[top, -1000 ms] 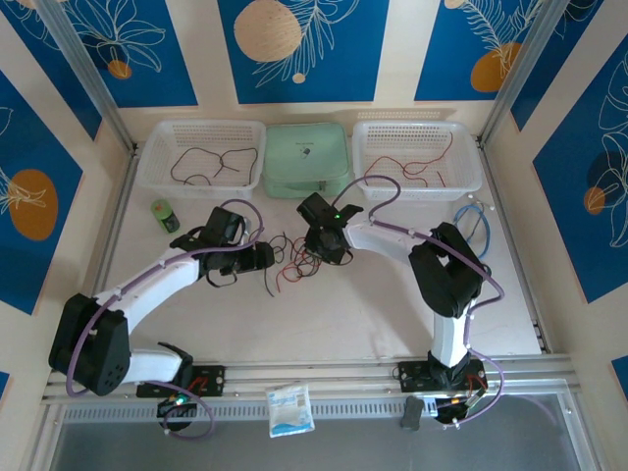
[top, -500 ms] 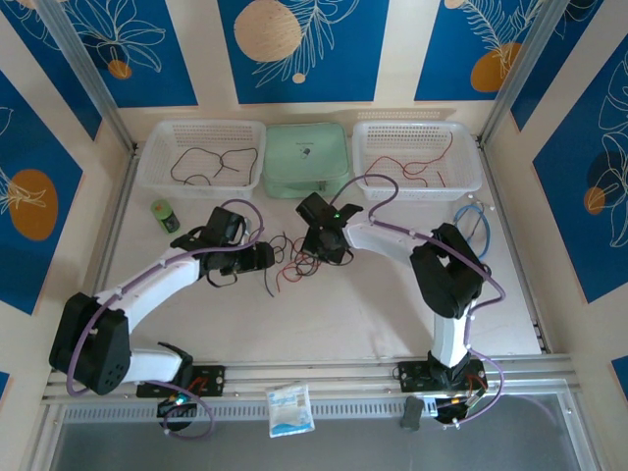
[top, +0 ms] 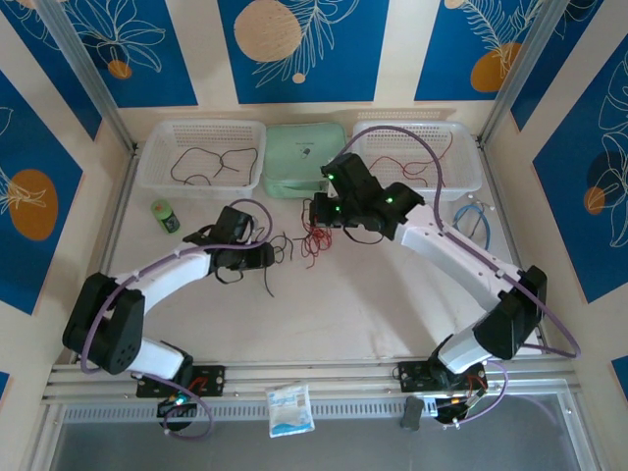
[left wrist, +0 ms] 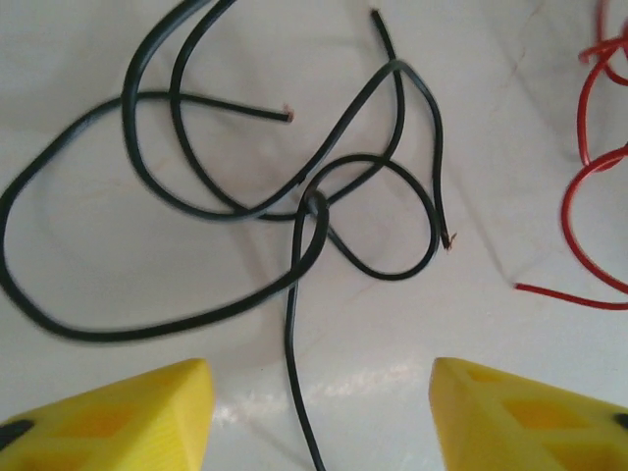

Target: Untangle the cables

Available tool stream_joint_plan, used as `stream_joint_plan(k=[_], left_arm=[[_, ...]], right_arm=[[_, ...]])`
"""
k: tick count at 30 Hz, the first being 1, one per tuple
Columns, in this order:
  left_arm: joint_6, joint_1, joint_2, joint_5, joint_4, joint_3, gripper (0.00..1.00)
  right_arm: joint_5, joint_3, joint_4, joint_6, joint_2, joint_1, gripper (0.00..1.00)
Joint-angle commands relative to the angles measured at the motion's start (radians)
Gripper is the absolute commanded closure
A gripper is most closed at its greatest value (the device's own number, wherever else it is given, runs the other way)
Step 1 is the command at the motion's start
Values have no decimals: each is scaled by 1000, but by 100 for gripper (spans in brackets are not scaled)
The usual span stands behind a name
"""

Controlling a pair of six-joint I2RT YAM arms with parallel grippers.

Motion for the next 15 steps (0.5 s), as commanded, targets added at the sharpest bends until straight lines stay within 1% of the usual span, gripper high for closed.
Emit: stream_joint_plan(k=[1, 2, 3, 4, 6, 8, 11, 12, 13, 15], left_arm=[[20, -13, 44, -10, 90, -2, 59], [19, -13, 60, -6, 102, -7, 72], [17, -15, 79, -5, 113, -10, 91], [14, -18, 97, -5, 125, -16, 100], [8, -26, 114, -3, 152, -30, 100], [9, -34, 100, 4, 171, -48, 100], [59, -56, -4, 23, 179, -68, 100], [91, -66, -61, 24, 171, -72, 89], [127, -76, -124, 18, 158, -76, 75], [198, -89, -254, 5, 124, -79, 54]], right_arm=[[-112, 53, -6, -132, -50, -23, 100], [-133, 66, -2, -141, -64, -28, 100], [-154, 79, 3, -146, -77, -33, 100], [-172, 94, 6, -149, -89, -39, 100], [-205, 119, 8, -149, -109, -54, 100], [-238, 136, 17, -141, -125, -66, 100], [-296, 145, 22, -114, -134, -90, 100], [-321, 145, 21, -101, -132, -101, 100], [-349, 144, 23, -92, -126, -110, 100], [-394, 141, 23, -88, -110, -123, 100]])
